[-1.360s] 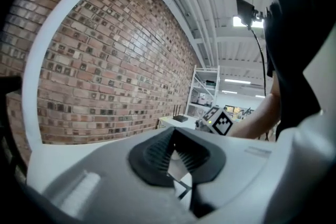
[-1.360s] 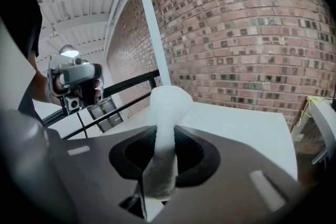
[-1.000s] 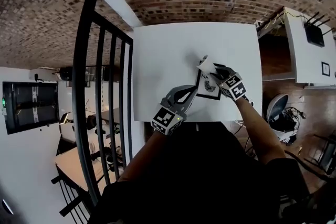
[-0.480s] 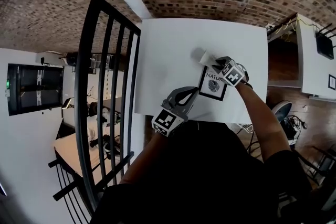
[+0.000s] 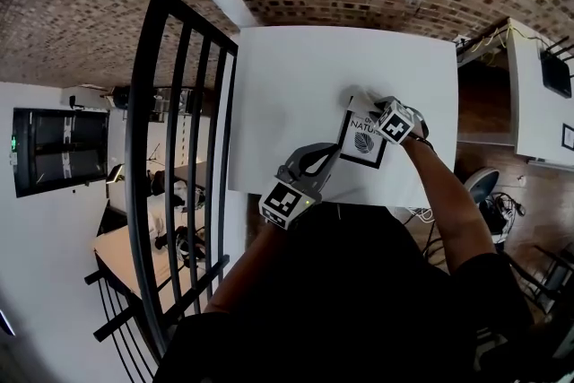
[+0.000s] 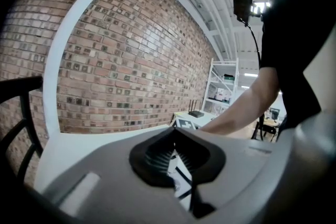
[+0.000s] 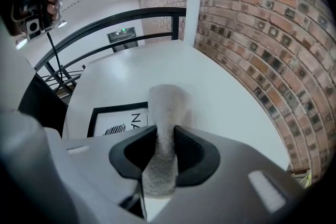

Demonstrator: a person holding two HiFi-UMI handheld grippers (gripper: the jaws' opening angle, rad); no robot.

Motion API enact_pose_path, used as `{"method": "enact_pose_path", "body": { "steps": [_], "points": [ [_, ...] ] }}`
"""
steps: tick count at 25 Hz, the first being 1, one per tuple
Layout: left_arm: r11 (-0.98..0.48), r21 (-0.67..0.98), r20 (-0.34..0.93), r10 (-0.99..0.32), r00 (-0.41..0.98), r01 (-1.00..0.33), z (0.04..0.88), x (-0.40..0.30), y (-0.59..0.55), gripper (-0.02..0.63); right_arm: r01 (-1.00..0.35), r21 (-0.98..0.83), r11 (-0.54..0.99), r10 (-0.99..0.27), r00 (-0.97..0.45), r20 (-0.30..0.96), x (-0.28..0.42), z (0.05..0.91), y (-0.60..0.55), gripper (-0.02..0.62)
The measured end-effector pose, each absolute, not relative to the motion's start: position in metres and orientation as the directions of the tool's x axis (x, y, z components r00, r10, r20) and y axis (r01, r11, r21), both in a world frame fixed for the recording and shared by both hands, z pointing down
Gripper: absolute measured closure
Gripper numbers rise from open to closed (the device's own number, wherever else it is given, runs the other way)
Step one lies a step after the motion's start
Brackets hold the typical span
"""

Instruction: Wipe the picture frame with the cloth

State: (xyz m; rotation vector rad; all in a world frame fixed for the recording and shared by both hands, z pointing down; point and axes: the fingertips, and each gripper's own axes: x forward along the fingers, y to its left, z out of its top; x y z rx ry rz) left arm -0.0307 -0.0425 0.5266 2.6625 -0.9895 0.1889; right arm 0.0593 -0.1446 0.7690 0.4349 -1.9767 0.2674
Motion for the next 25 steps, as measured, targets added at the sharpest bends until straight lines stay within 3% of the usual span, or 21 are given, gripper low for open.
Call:
{"method": "enact_pose_path", "body": {
  "steps": [15,20,25],
  "points": [
    [-0.775,0.227,0.217,-0.551,0.806,-0.590,0.527,-0.007,-0.040,0.606,-0.541,0.046,0.840,-0.236,-0.288,0.928,0.149,0.764,-0.132,0.499],
    [-0.781,0.225,0.219,-0.542,0.811,-0.583,0.526,-0.010,-0.036,0.606,-0.483,0.079,0.872,-0.269,-0.338,0.902,0.115,0.737,-0.135,0.499],
    [-0.771,0.222,0.227,-0.554,0.801,-0.597,0.527,-0.021,-0.034,0.606,-0.345,0.098,0.934,-0.236,-0.386,0.892,0.050,0.728,-0.124,0.499]
  ]
}}
